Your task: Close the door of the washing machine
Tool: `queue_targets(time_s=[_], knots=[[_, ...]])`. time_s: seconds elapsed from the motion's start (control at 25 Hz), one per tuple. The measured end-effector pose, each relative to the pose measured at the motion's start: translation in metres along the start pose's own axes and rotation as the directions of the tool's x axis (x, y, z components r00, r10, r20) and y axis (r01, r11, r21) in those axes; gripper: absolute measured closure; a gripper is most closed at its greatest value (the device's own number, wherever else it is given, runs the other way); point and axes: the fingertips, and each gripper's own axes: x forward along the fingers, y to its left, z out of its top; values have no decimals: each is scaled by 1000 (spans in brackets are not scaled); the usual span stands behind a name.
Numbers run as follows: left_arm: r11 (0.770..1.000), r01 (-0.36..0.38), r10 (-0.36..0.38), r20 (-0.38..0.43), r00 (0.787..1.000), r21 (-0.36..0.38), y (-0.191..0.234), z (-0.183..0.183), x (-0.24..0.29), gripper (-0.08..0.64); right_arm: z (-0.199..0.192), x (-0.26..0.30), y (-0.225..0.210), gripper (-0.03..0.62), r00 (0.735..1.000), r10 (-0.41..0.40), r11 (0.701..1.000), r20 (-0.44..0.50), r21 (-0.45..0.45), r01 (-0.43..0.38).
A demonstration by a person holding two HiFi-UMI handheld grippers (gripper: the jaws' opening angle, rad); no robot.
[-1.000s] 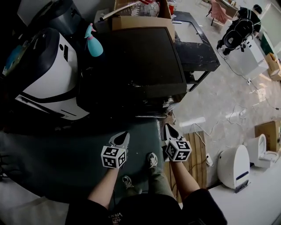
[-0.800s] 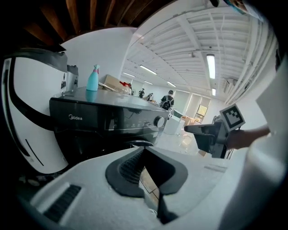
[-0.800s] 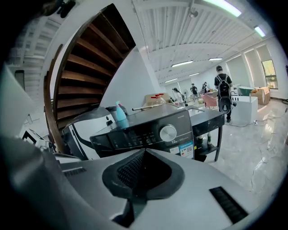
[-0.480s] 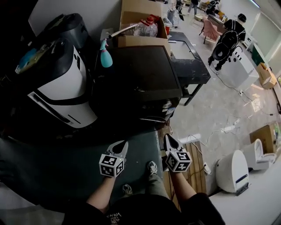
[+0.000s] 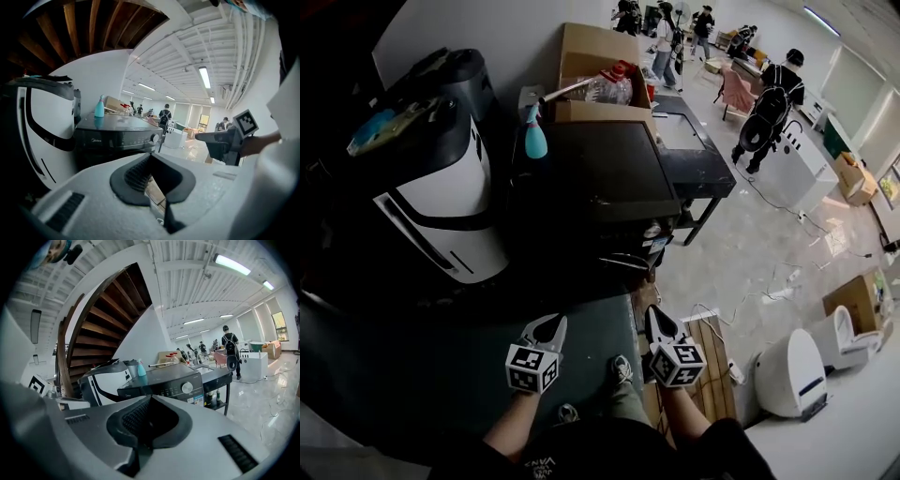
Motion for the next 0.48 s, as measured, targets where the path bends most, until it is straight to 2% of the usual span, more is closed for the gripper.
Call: queue_targets(time_s=[0.24,0.48], knots=[[999,28,-27,-26,999,36,-12,-7,-41,549,-3,-29,32,592,1000,6,997,5,-71,-6],[997,54,-52,-43,998,54,-18,-19,-78,549,-9,-57,60,592,998,25,998,49,-52,-22]])
